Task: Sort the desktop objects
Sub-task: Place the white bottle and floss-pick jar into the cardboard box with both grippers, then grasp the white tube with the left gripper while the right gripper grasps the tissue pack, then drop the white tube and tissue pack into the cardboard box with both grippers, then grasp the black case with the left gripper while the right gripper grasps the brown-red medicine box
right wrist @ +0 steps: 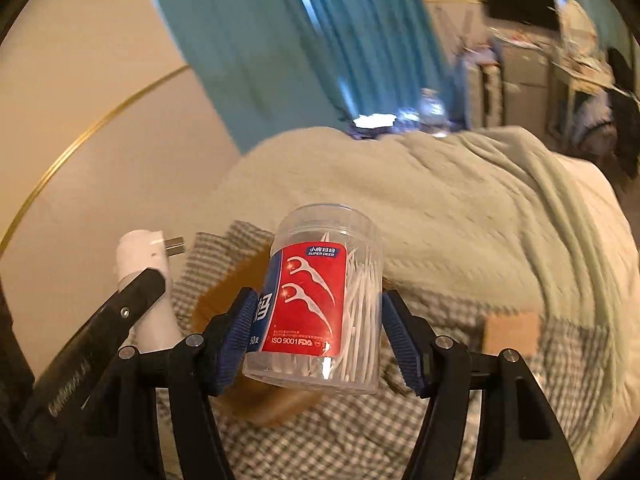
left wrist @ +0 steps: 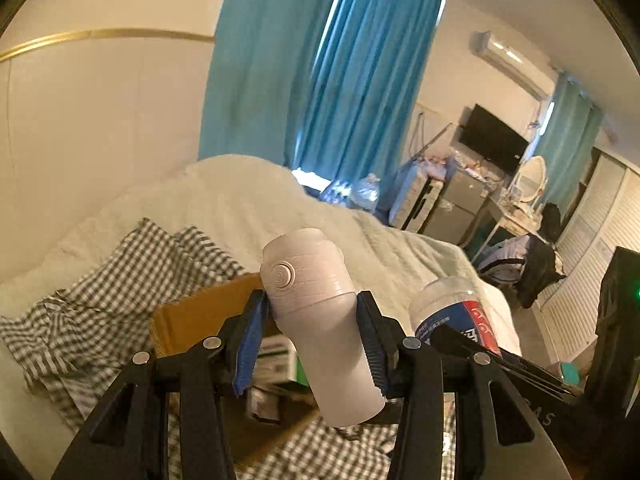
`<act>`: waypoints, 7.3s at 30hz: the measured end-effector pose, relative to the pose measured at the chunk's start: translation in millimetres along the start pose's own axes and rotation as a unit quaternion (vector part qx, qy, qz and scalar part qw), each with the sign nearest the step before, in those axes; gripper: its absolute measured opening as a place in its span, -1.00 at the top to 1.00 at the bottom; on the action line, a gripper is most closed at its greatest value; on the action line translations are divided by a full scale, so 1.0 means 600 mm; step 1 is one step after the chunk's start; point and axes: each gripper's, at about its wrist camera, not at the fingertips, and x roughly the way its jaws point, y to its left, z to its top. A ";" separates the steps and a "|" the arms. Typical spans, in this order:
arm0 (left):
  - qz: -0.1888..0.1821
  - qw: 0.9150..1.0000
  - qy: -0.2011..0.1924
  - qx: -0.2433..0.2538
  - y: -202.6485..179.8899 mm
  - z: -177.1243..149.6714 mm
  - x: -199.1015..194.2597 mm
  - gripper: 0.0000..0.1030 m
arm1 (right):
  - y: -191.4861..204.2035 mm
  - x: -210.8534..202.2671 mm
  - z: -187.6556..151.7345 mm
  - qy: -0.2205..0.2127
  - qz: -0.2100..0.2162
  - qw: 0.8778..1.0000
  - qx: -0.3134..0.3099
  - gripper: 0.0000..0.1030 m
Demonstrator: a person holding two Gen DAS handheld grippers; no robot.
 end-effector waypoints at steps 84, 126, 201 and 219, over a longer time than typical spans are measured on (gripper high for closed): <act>-0.016 0.973 0.192 0.125 -0.175 -0.517 0.209 0.90 | -0.428 0.184 -0.327 0.161 -0.100 0.968 0.166 -0.52; 0.001 0.994 0.097 0.040 0.034 -0.022 0.087 0.90 | 0.028 0.104 -0.001 0.060 0.006 0.998 -0.018 0.04; -0.022 0.958 0.231 0.168 -0.285 -0.451 0.491 -0.45 | -0.615 0.279 -0.214 0.145 -0.039 0.978 0.147 -0.78; -0.037 0.981 0.161 0.107 -0.192 -0.361 0.316 -0.45 | -0.391 0.209 -0.206 0.162 -0.060 0.985 -0.013 0.41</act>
